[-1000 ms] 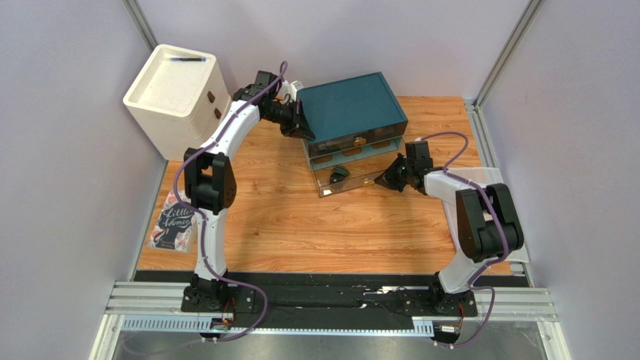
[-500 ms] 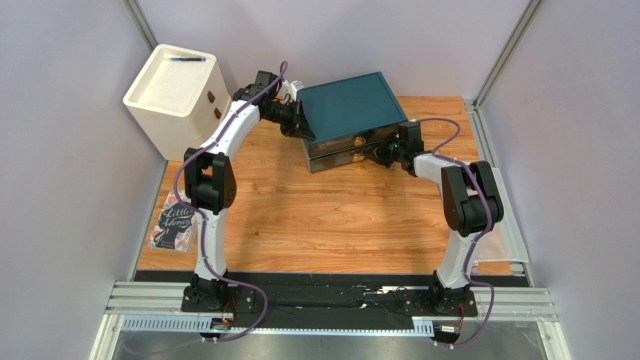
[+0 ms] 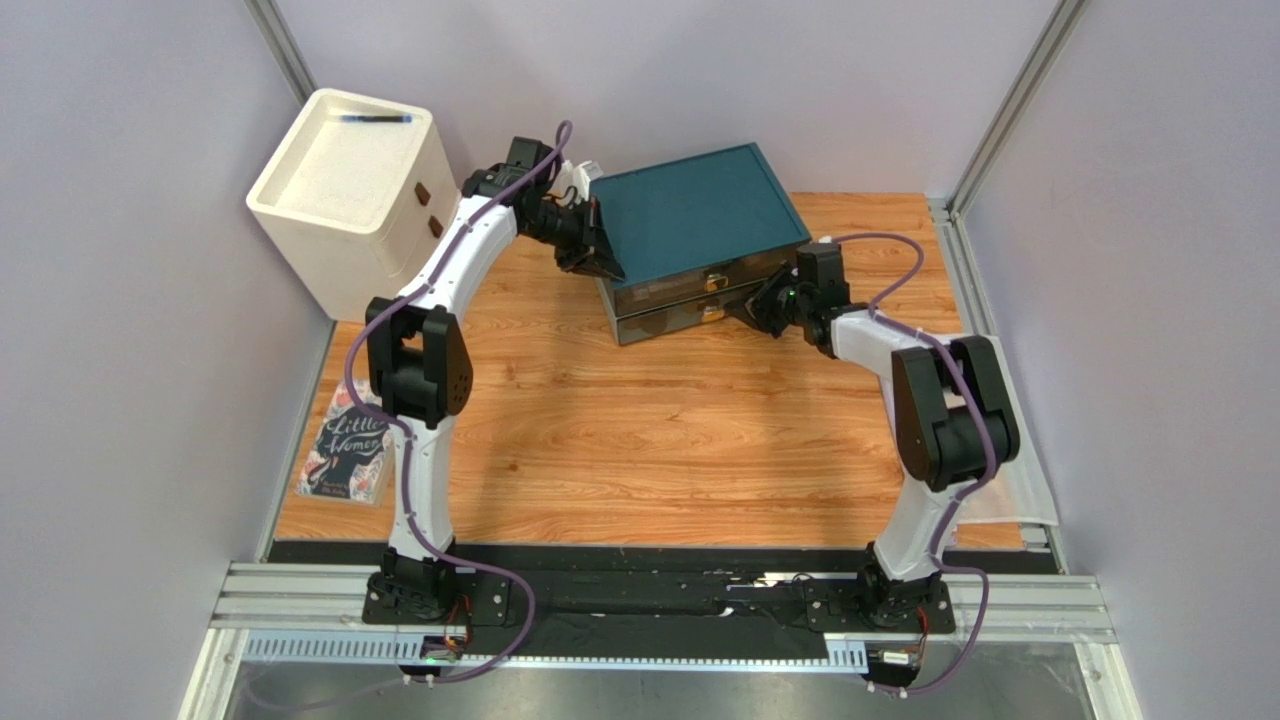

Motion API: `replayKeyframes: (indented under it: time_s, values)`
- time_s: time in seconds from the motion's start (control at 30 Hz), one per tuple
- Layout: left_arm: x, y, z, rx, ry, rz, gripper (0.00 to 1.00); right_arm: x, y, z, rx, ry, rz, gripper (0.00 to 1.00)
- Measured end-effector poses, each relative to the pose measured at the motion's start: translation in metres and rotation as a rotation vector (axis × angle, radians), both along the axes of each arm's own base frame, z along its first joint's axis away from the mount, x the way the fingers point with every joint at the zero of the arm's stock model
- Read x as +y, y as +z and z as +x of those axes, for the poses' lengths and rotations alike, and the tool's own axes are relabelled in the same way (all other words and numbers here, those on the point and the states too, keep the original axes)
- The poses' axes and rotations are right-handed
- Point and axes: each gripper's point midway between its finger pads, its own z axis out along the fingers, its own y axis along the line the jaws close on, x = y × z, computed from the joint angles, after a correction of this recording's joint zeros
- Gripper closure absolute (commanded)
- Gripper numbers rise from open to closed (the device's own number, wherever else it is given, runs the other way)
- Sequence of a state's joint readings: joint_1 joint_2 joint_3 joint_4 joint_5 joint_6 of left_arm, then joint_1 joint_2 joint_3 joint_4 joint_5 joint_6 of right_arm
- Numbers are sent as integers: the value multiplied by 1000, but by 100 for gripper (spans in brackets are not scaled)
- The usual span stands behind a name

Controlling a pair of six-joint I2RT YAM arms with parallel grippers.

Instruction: Organize the makeup

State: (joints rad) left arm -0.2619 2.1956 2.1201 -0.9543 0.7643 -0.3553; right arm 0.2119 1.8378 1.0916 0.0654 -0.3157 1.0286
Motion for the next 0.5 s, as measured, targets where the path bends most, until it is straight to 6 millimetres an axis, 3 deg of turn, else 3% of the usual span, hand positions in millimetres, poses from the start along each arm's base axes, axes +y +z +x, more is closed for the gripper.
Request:
replayKeyframes:
  time_s: [0.27, 0.37, 0.43, 0.47, 0.5]
  values:
    - [16, 10, 3, -6, 40, 76, 90, -30, 66, -18, -138, -33, -94, 100]
    - [20, 17, 8, -28, 55, 87, 87, -46, 71, -21, -150, -53, -146, 100]
    - [23, 21, 9, -44, 64, 94, 67, -56, 70, -24, -140, -55, -191, 94]
    - [24, 24, 9, -56, 65, 97, 14, -59, 70, -26, -137, -52, -210, 90]
    - [25, 29, 8, -67, 70, 99, 1, -62, 70, -29, -131, -37, -239, 77]
